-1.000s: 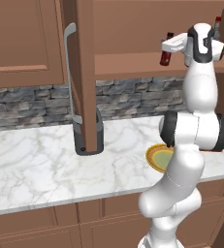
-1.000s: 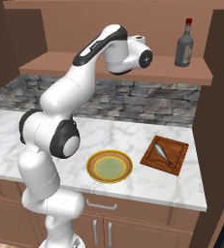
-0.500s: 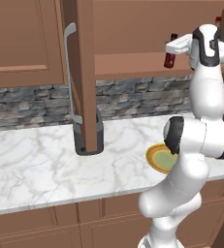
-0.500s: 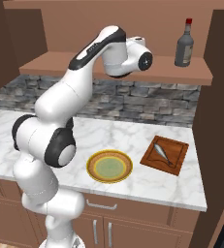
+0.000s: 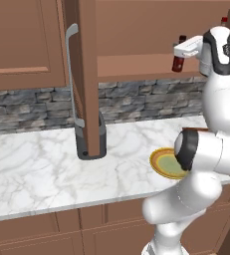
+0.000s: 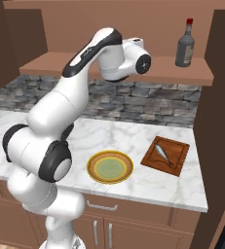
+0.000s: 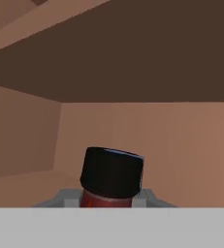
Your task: Pick the fish from the plate and place it on the cutting board. Then pick the condiment bottle from the cabinet and place it next to the cutting board.
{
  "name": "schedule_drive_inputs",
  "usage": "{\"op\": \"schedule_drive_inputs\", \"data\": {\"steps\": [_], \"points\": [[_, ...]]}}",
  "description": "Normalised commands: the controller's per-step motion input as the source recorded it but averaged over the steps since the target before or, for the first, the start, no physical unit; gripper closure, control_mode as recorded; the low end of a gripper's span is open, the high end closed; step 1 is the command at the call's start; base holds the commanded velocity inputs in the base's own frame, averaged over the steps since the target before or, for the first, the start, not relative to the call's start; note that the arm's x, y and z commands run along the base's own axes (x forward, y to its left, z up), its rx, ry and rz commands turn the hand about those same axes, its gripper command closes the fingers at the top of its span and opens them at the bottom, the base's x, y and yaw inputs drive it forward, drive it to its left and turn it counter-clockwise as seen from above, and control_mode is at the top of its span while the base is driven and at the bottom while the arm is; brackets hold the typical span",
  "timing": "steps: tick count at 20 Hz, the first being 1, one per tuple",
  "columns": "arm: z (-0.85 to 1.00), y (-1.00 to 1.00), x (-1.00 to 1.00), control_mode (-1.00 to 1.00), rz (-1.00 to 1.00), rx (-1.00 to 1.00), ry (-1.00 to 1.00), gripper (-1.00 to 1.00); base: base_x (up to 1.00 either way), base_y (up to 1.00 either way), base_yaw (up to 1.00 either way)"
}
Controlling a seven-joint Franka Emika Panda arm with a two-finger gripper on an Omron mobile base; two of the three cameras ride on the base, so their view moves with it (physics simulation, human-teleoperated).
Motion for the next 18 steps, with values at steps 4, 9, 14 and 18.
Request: {"op": "schedule_drive_inputs", "data": {"steps": [4,9,14,18], "points": [[0.10,0.15,-0.35,-1.00,-0.01,0.00,0.00,1.00,0.00,0.00,0.00],[0.03,0.18,-0.40,-1.00,-0.02,0.00,0.00,1.00,0.00,0.00,0.00],[0.00,0.16,-0.49,-1.00,-0.02,0.00,0.00,1.00,0.00,0.00,0.00],[0.00,0.16,-0.54,-1.00,-0.01,0.00,0.01,1.00,0.00,0.00,0.00]]}}
